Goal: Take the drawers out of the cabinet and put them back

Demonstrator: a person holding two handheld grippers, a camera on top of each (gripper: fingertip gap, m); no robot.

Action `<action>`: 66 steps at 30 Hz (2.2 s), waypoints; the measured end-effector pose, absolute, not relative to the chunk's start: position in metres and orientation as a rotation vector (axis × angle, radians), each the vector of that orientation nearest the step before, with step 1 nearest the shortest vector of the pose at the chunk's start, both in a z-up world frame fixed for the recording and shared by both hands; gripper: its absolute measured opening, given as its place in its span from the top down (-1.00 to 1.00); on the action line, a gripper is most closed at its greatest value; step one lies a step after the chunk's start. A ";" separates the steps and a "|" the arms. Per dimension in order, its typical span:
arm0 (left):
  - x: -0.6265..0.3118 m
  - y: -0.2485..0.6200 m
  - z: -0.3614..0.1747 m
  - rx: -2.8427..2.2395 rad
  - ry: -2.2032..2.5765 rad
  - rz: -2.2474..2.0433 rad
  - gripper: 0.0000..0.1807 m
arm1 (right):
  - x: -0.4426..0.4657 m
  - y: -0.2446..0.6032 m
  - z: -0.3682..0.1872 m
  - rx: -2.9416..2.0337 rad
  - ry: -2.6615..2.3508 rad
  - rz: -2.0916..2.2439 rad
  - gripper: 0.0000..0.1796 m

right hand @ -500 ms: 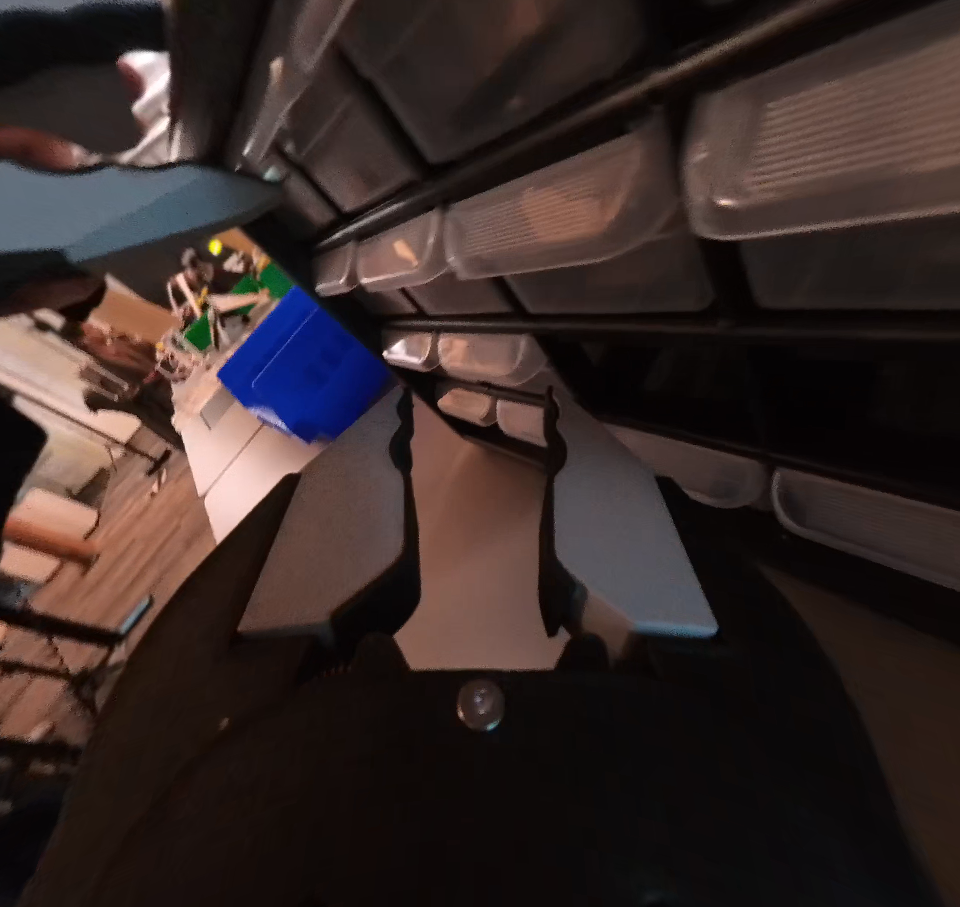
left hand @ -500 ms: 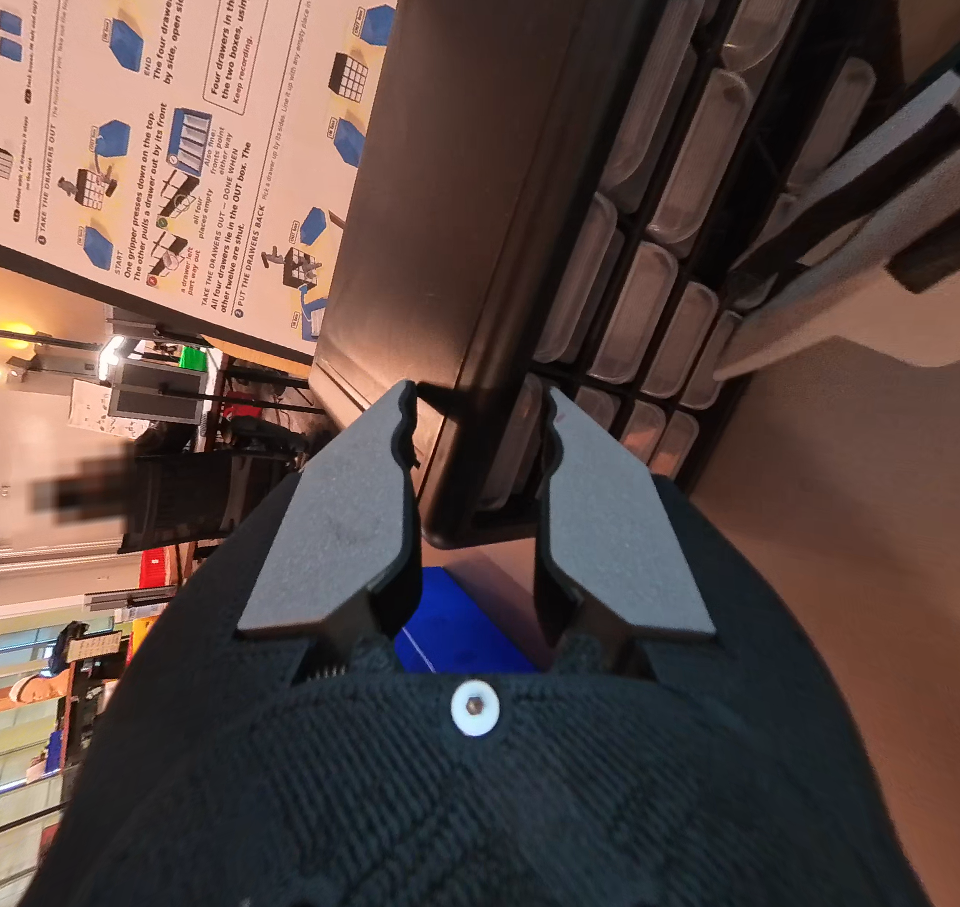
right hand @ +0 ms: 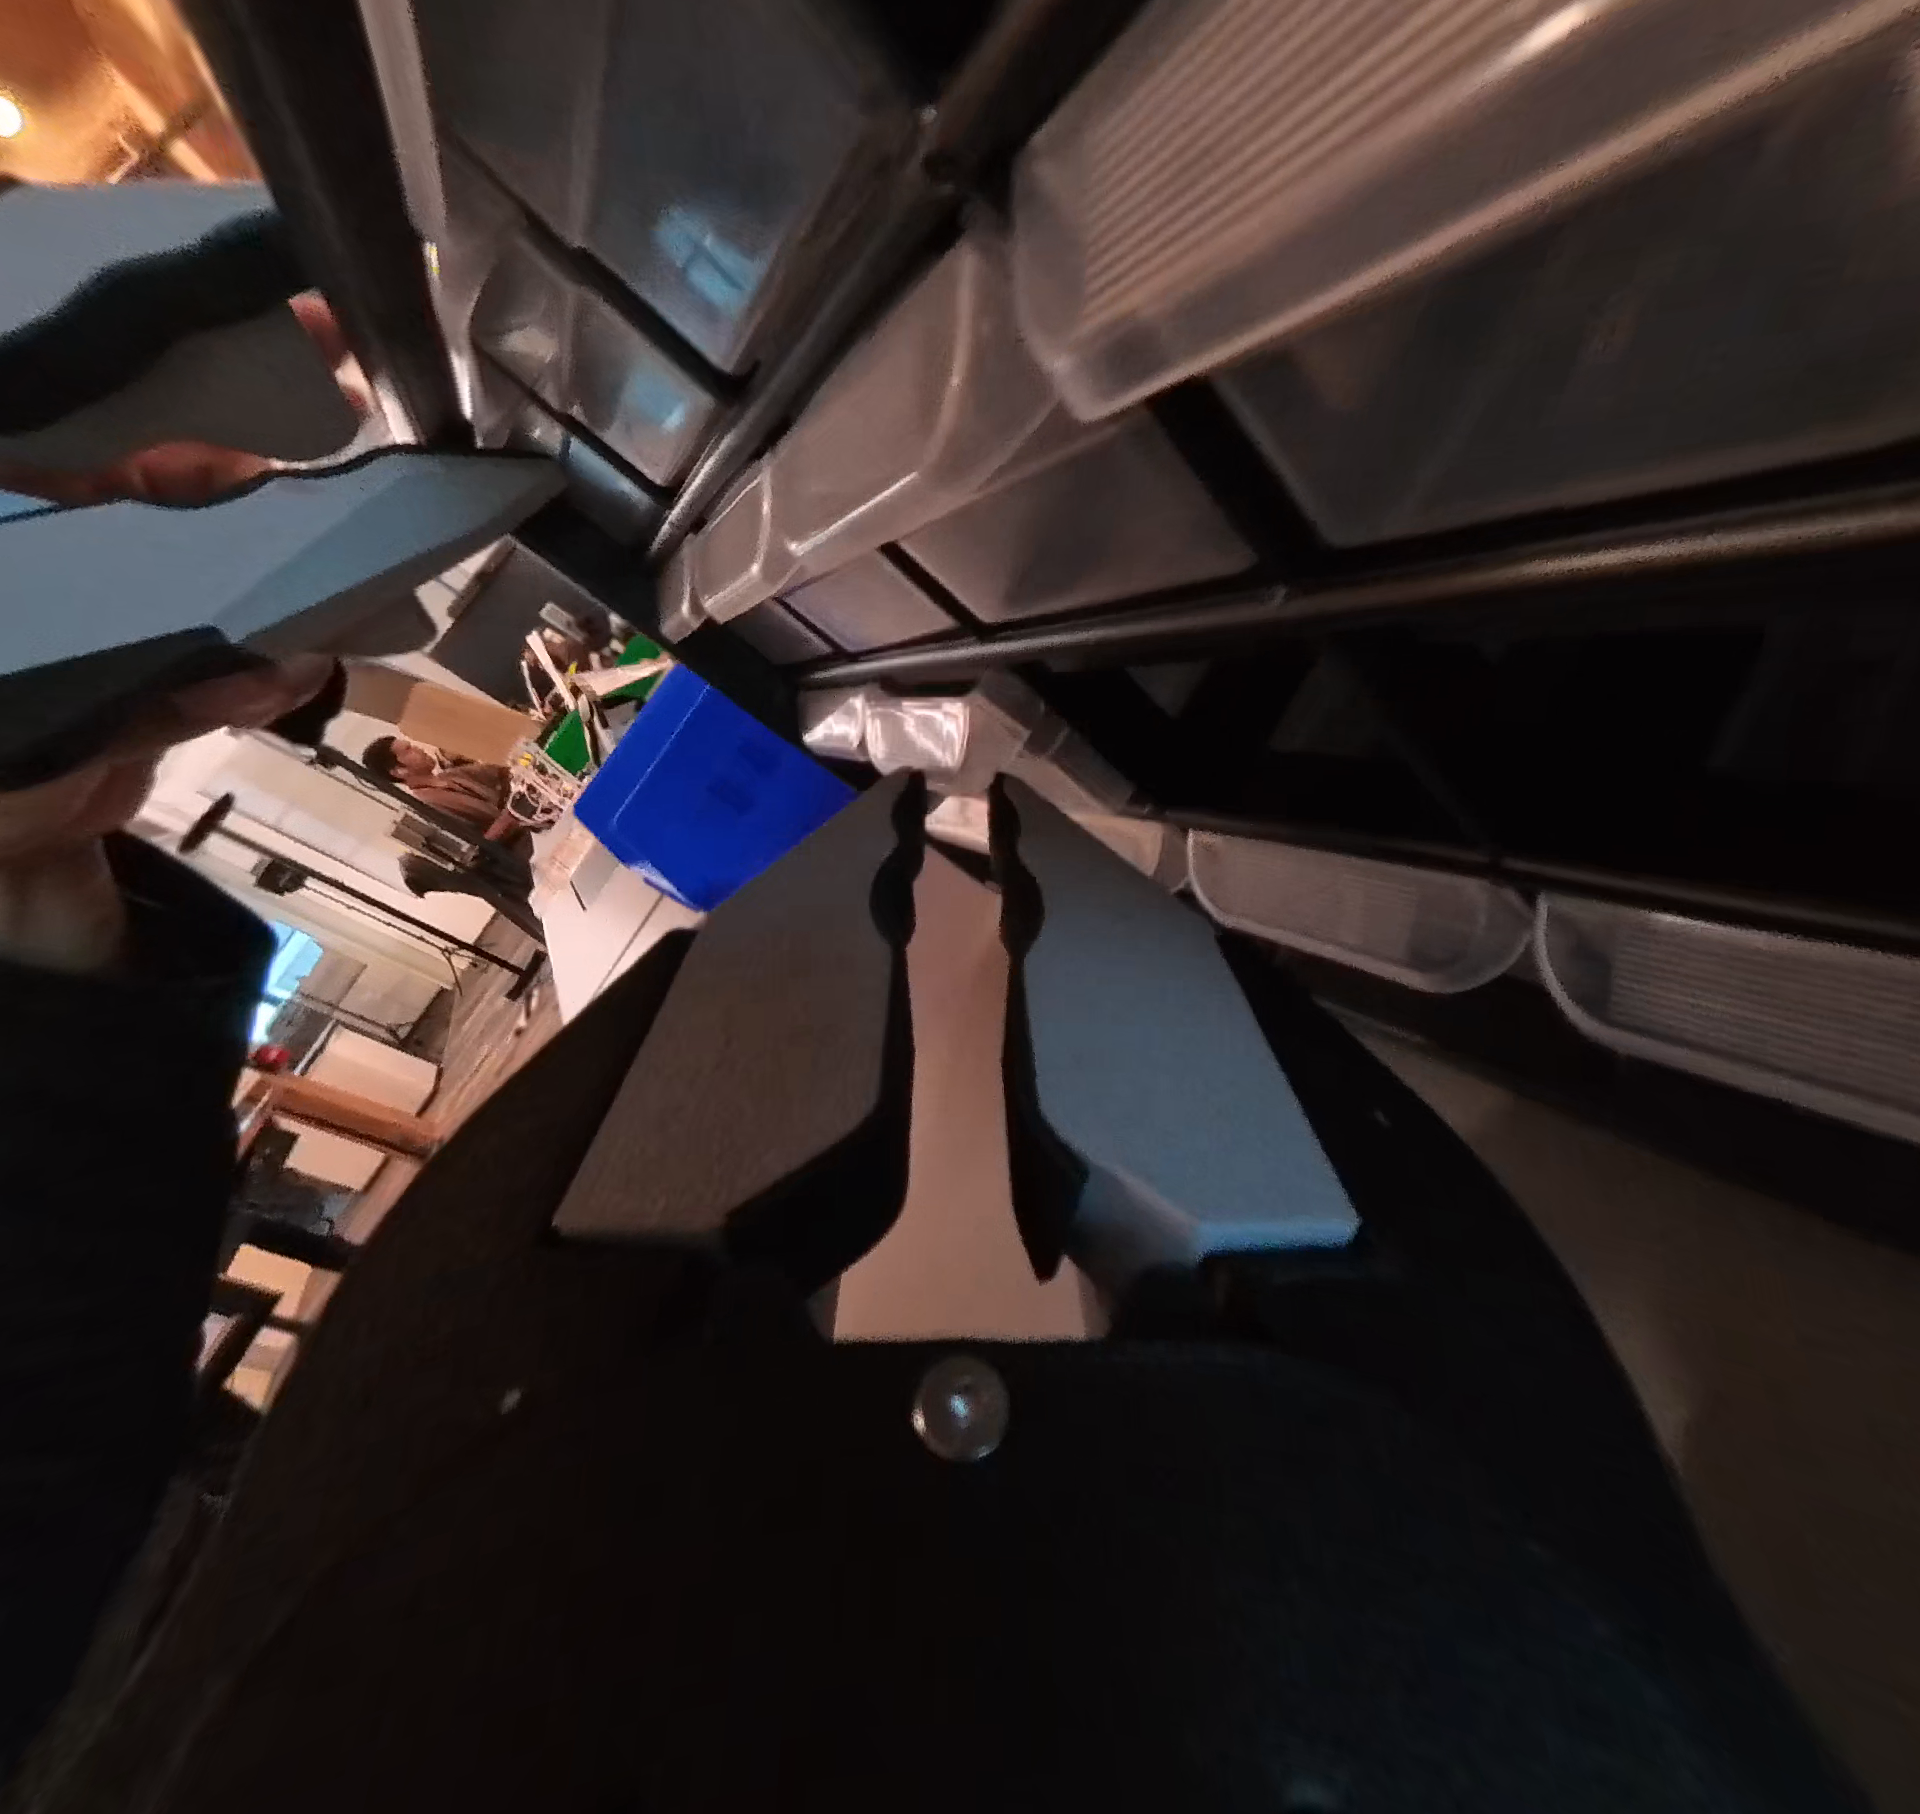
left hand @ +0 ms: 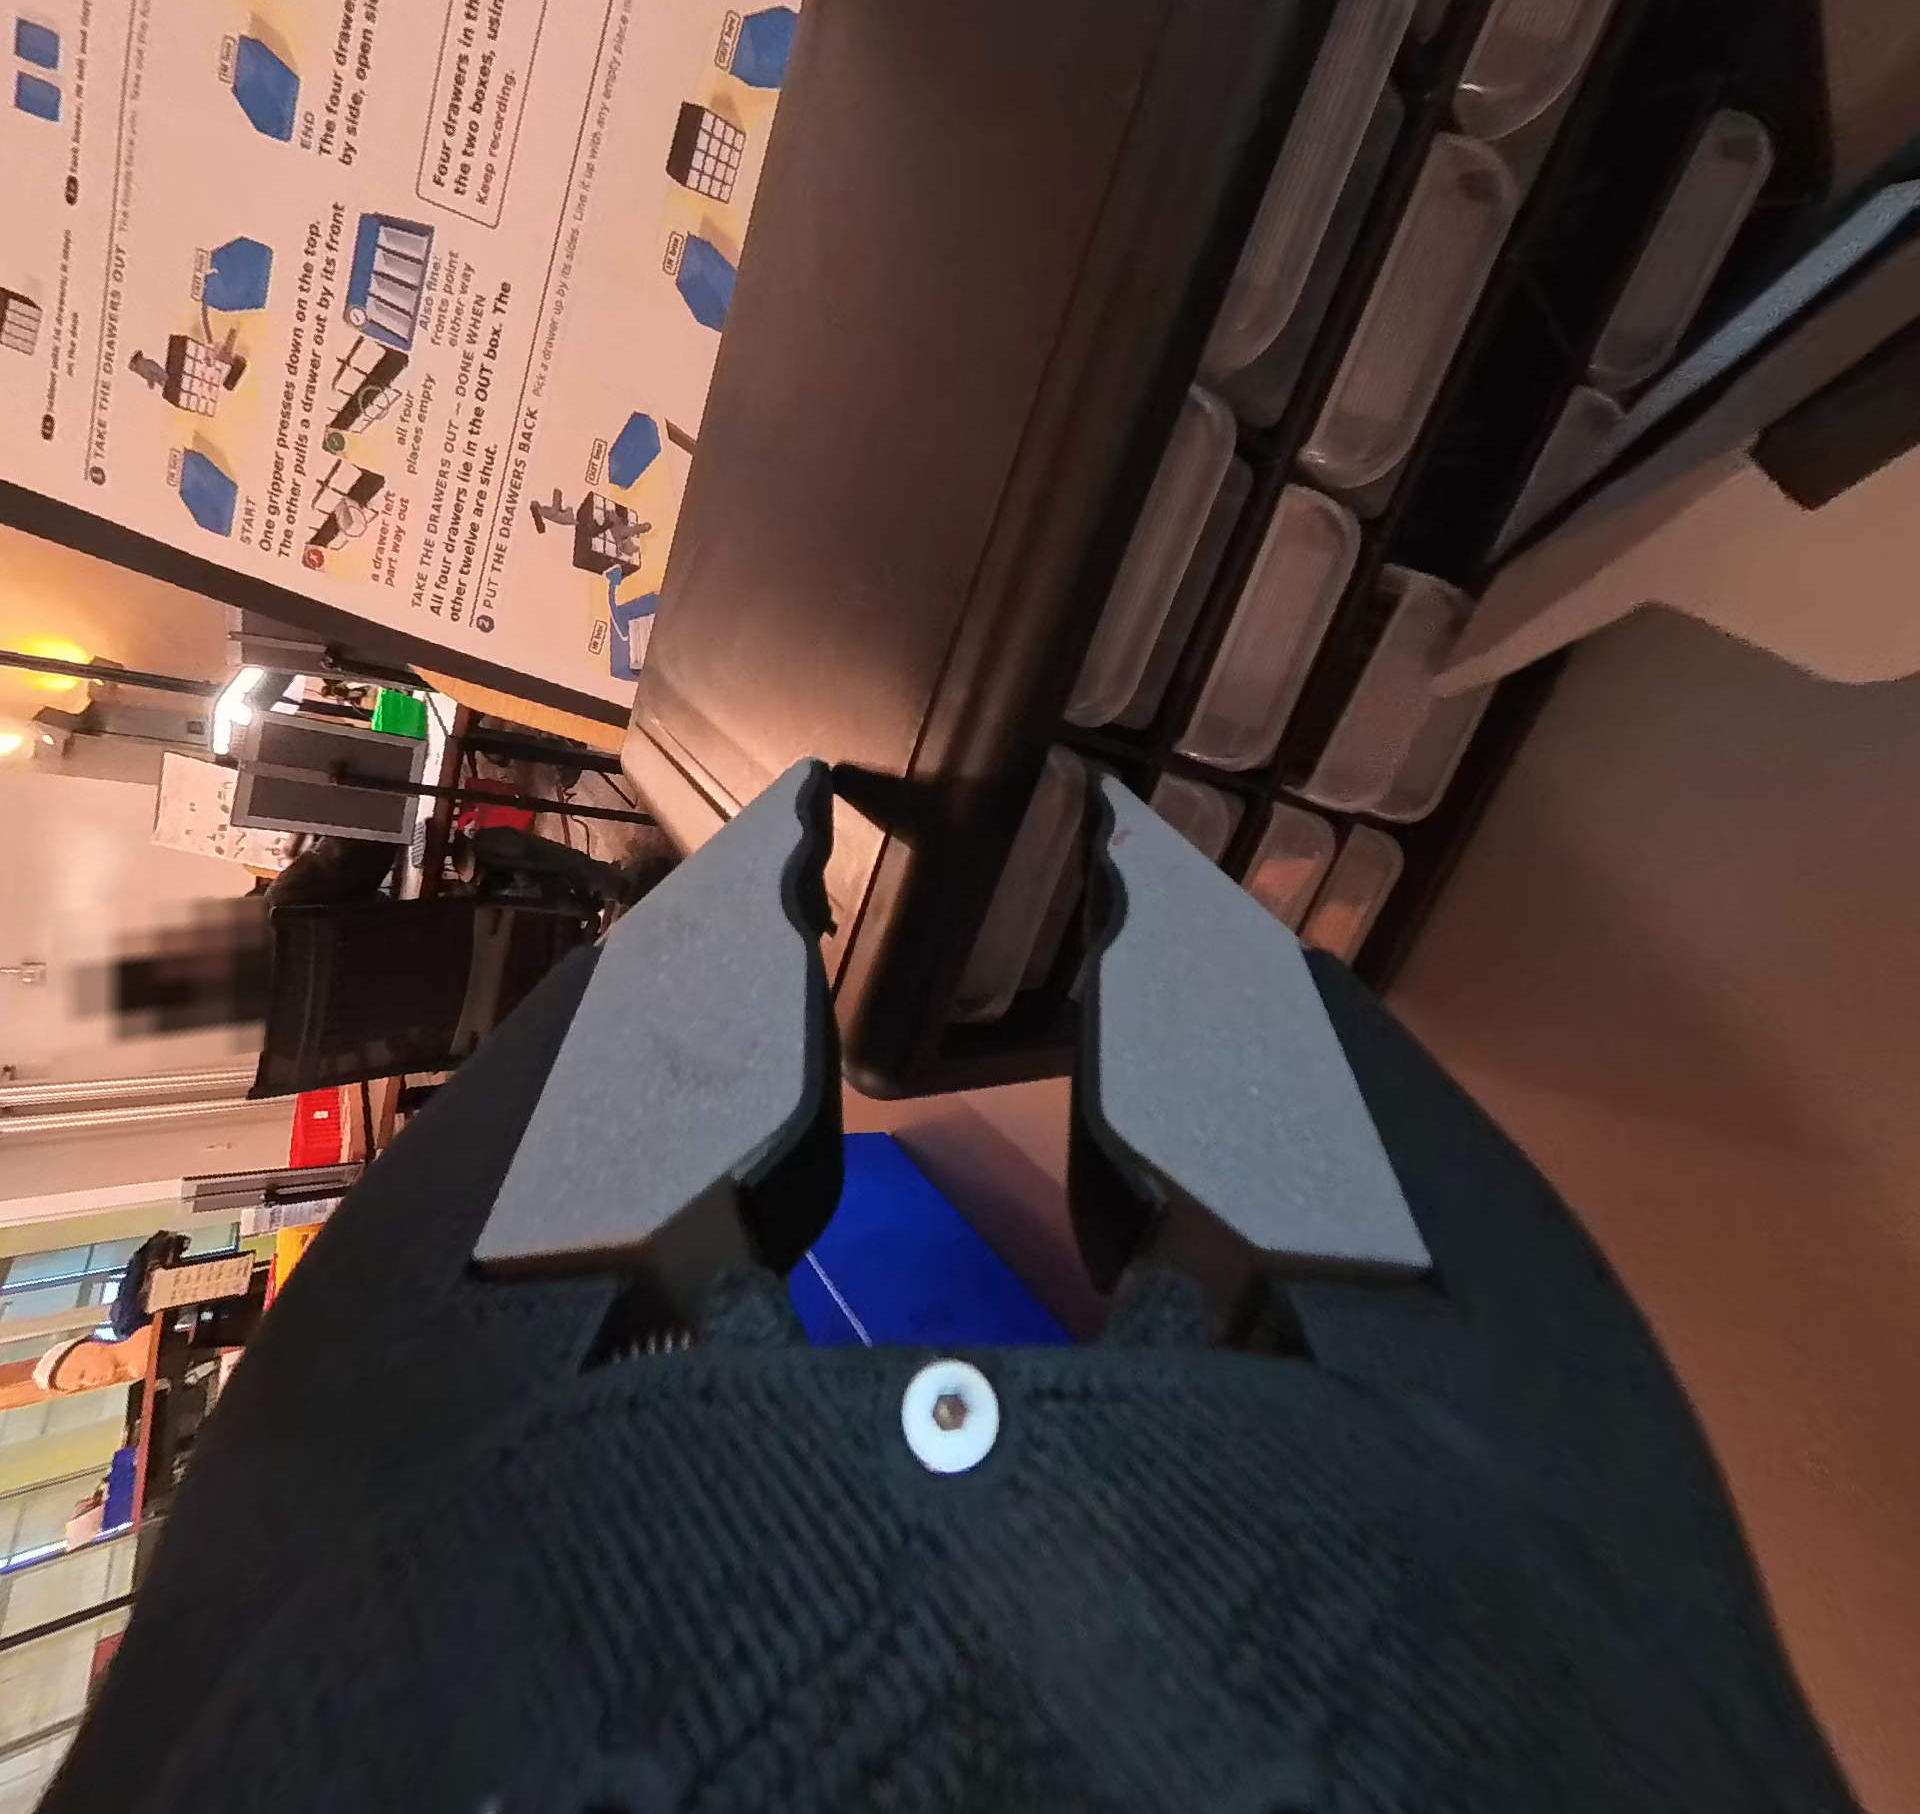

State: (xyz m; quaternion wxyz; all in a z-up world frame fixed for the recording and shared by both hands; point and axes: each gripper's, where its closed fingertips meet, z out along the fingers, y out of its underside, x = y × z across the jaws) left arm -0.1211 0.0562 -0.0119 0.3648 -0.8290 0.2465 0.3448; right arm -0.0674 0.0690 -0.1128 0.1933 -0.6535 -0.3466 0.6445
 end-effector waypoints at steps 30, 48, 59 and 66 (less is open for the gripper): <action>-0.121 0.056 -0.012 -2.130 0.627 0.895 0.48 | -0.022 0.053 -0.112 -1.407 -1.572 1.097 0.53; -0.121 0.056 -0.012 -2.133 0.634 0.910 0.48 | -0.011 0.058 -0.121 -1.352 -1.651 1.003 0.54; -0.121 0.056 -0.012 -2.136 0.637 0.907 0.49 | -0.010 0.053 -0.135 -1.365 -1.657 1.019 0.55; -0.121 0.056 -0.012 -2.142 0.641 0.915 0.48 | -0.008 0.055 -0.131 -1.357 -1.647 1.017 0.56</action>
